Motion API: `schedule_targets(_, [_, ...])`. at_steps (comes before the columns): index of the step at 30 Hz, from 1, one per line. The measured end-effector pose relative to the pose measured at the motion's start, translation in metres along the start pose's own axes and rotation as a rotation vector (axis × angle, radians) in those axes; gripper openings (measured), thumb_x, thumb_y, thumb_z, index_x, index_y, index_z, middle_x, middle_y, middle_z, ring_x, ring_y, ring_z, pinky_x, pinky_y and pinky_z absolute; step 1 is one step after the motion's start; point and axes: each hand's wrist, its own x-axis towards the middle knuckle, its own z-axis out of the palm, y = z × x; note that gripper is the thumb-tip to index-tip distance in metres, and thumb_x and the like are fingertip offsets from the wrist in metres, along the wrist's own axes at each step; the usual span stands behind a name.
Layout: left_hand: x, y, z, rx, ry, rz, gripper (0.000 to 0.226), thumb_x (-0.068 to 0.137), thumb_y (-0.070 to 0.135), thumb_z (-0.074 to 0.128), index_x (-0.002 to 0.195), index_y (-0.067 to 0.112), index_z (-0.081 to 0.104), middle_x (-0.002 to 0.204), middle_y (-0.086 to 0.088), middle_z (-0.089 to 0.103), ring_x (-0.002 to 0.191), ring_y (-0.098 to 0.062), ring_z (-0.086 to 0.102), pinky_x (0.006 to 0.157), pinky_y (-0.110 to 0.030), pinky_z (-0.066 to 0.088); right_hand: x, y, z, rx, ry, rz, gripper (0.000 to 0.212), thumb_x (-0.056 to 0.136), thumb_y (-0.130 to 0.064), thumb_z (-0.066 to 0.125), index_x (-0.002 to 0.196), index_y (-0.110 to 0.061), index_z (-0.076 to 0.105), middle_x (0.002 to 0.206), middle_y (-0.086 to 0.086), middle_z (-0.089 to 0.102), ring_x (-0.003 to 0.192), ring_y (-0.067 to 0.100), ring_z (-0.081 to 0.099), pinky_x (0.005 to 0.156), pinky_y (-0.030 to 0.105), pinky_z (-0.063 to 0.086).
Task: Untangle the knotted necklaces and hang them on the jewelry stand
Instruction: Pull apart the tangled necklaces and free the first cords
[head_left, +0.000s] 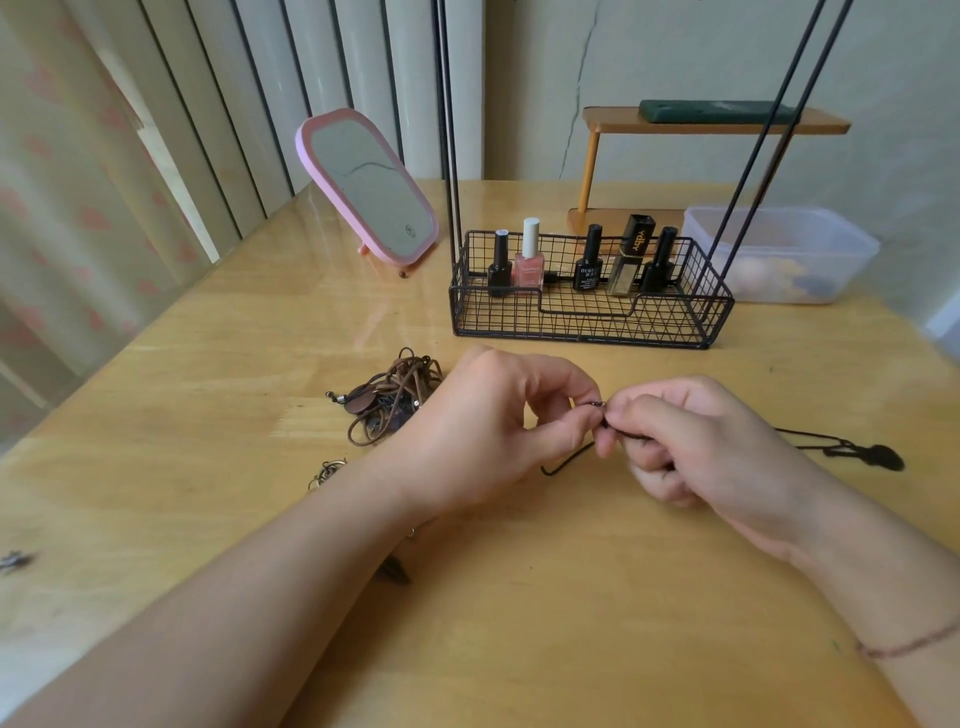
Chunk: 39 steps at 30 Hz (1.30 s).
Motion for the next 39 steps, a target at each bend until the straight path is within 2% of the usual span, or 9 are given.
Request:
schedule_targets(3, [0.001, -0.002, 0.0, 0.085, -0.007, 0.049, 0.013, 0.092, 0.014, 0.068, 0.081, 0.019, 0.072, 0.063, 0.0, 0.062, 0.053, -0.013, 0.045, 0.055, -0.011, 0.037, 0.0, 0.001, 0.002, -0.028, 0.005, 0.006, 0.039, 0.099, -0.007, 0.042, 0.067, -0.011, 0.063, 0.053, 0.0, 0.023, 0.045, 0.014, 0.019, 0.04, 0.019, 0.018])
schedule_targets(7, [0.001, -0.005, 0.002, 0.151, 0.01, 0.091, 0.006, 0.09, 0.013, 0.069, 0.086, 0.015, 0.073, 0.064, 0.003, 0.064, 0.055, -0.005, 0.048, 0.056, -0.016, 0.043, 0.001, 0.003, 0.004, -0.004, -0.032, 0.041, 0.054, 0.102, -0.009, 0.04, 0.058, -0.026, 0.065, 0.057, -0.001, 0.023, 0.048, 0.015, 0.02, 0.047, 0.028, 0.013])
schedule_targets(10, [0.003, -0.007, 0.003, 0.24, 0.033, 0.146, 0.004, 0.088, 0.014, 0.068, 0.087, 0.013, 0.073, 0.064, 0.005, 0.063, 0.058, -0.01, 0.051, 0.057, -0.021, 0.046, 0.001, 0.004, 0.005, -0.02, -0.046, 0.056, 0.063, 0.105, -0.009, 0.039, 0.051, -0.031, 0.063, 0.054, -0.004, 0.025, 0.049, 0.015, 0.02, 0.052, 0.036, 0.011])
schedule_targets(17, [0.004, -0.01, 0.005, 0.388, 0.025, 0.238, 0.006, 0.085, 0.014, 0.071, 0.091, 0.012, 0.073, 0.066, 0.002, 0.062, 0.058, -0.007, 0.046, 0.056, -0.02, 0.042, 0.001, 0.004, 0.008, -0.028, -0.09, 0.087, 0.07, 0.107, -0.01, 0.036, 0.047, -0.036, 0.062, 0.048, -0.006, 0.027, 0.043, 0.009, 0.02, 0.048, 0.029, 0.013])
schedule_targets(24, [0.003, -0.009, 0.003, 0.255, 0.049, 0.123, 0.006, 0.088, 0.018, 0.07, 0.086, 0.019, 0.076, 0.065, 0.004, 0.067, 0.062, -0.012, 0.058, 0.06, -0.02, 0.047, 0.004, 0.012, 0.004, -0.113, -0.015, 0.044, 0.033, 0.107, -0.015, 0.04, 0.083, -0.016, 0.064, 0.051, -0.002, 0.03, 0.046, 0.012, 0.023, 0.044, 0.024, 0.019])
schedule_targets(26, [0.002, -0.01, 0.001, 0.219, 0.084, 0.076, 0.006, 0.089, 0.019, 0.071, 0.087, 0.019, 0.077, 0.066, 0.004, 0.067, 0.061, -0.007, 0.058, 0.059, -0.013, 0.045, 0.005, 0.014, -0.001, -0.179, 0.035, 0.01, 0.03, 0.106, -0.017, 0.041, 0.087, -0.015, 0.063, 0.051, 0.001, 0.033, 0.048, 0.015, 0.024, 0.046, 0.026, 0.021])
schedule_targets(30, [0.001, -0.011, 0.001, 0.204, 0.13, 0.055, 0.005, 0.088, 0.016, 0.073, 0.088, 0.016, 0.078, 0.065, 0.007, 0.066, 0.056, 0.004, 0.054, 0.059, -0.006, 0.042, 0.004, 0.012, -0.008, -0.139, 0.067, -0.019, 0.026, 0.106, -0.019, 0.042, 0.092, -0.013, 0.063, 0.054, 0.004, 0.033, 0.052, 0.017, 0.023, 0.052, 0.032, 0.021])
schedule_targets(35, [0.001, -0.011, 0.001, 0.174, 0.143, 0.099, 0.006, 0.087, 0.015, 0.076, 0.091, 0.018, 0.079, 0.066, 0.008, 0.068, 0.06, -0.005, 0.06, 0.059, -0.01, 0.045, 0.005, 0.013, -0.004, -0.172, 0.068, -0.126, 0.027, 0.105, -0.017, 0.044, 0.087, -0.018, 0.064, 0.051, 0.003, 0.035, 0.051, 0.019, 0.027, 0.052, 0.032, 0.026])
schedule_targets(39, [0.002, -0.013, 0.001, 0.16, 0.167, 0.13, 0.007, 0.087, 0.015, 0.076, 0.092, 0.018, 0.079, 0.068, 0.006, 0.069, 0.062, -0.012, 0.063, 0.06, -0.021, 0.05, 0.004, 0.014, -0.003, -0.277, 0.119, -0.264, 0.026, 0.103, -0.016, 0.047, 0.085, -0.022, 0.065, 0.045, -0.004, 0.037, 0.042, 0.006, 0.029, 0.043, 0.02, 0.027])
